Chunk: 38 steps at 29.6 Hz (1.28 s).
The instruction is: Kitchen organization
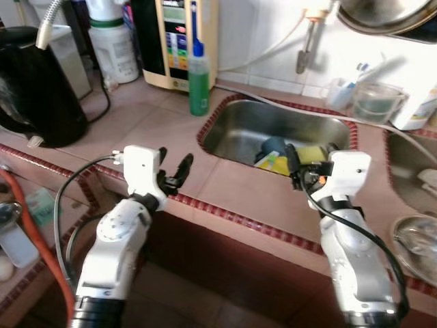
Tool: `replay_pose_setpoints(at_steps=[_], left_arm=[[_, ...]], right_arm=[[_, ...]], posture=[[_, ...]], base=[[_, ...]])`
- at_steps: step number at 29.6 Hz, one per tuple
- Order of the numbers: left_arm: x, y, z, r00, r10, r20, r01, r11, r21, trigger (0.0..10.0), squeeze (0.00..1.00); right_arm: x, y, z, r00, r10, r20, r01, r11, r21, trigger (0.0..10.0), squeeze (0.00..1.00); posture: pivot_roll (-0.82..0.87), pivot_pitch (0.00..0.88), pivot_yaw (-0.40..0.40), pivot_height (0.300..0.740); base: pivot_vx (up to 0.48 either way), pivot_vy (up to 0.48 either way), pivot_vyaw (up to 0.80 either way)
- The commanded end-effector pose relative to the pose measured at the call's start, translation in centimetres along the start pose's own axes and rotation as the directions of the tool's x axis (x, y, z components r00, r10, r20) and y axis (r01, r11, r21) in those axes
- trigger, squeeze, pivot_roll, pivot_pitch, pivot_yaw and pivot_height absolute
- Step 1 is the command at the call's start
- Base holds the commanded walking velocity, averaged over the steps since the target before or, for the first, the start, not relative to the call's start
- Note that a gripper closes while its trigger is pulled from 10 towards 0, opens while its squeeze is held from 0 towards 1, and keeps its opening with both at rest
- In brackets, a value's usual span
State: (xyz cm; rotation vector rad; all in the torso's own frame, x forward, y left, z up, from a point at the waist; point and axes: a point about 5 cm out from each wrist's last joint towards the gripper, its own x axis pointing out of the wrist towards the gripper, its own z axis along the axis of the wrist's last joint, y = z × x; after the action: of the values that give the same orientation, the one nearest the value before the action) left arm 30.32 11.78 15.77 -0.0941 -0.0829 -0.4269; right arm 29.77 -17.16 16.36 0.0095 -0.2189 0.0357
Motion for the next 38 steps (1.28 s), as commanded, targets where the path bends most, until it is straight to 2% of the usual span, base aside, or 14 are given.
replay_pose_setpoints(at_steps=[1, 10, 15, 27, 32, 38], left_arm=[[-0.22, 0.73, 0.41, 1.0, 0.018, 0.005, -0.018, 1.0, 0.022, 10.0, 0.0], [-0.2, 0.61, 0.39, 1.0, 0.016, 0.006, -0.017, 1.0, 0.026, 10.0, 0.0], [-0.25, 0.45, 0.43, 1.0, 0.013, 0.018, -0.013, 1.0, -0.003, 10.0, 0.0], [-0.22, 0.6, 0.35, 1.0, 0.024, 0.014, -0.024, 1.0, -0.003, 10.0, 0.0], [-0.18, 0.62, 0.28, 1.0, 0.026, 0.011, -0.026, 0.999, -0.028, 10.0, 0.0], [-0.11, 0.63, 0.33, 1.0, 0.027, 0.011, -0.027, 1.0, -0.009, 10.0, 0.0]], right_arm=[[0.08, 0.54, 0.44, 1.0, 0.018, 0.017, -0.018, 1.0, 0.009, 10.0, 0.0], [0.09, 0.55, 0.57, 1.0, 0.022, 0.02, -0.022, 1.0, 0.007, 10.0, 0.0], [0.12, 0.5, 0.53, 1.0, 0.023, 0.012, -0.023, 1.0, 0.007, 10.0, 0.0], [0.19, 0.49, 0.44, 1.0, 0.023, -0.007, -0.023, 1.0, 0.01, 10.0, 0.0], [0.13, 0.52, 0.44, 1.0, 0.022, -0.009, -0.022, 1.0, 0.005, 10.0, 0.0], [0.14, 0.47, 0.43, 1.0, 0.018, -0.006, -0.018, 1.0, 0.006, 10.0, 0.0]], posture=[[-0.14, 0.004, 0.004, 0.74], [-0.14, 0.007, 0.002, 0.74], [-0.14, 0.01, -0.001, 0.74], [-0.14, 0.011, 0.0, 0.74], [-0.14, 0.01, 0.002, 0.74], [-0.14, 0.007, 0.002, 0.74]], base=[[0.0, -0.412, 0.0], [0.0, -0.388, 0.0], [0.0, 0.0, 0.0], [0.0, 0.0, -0.77], [0.0, 0.0, -0.79], [0.0, 0.0, -0.74]])
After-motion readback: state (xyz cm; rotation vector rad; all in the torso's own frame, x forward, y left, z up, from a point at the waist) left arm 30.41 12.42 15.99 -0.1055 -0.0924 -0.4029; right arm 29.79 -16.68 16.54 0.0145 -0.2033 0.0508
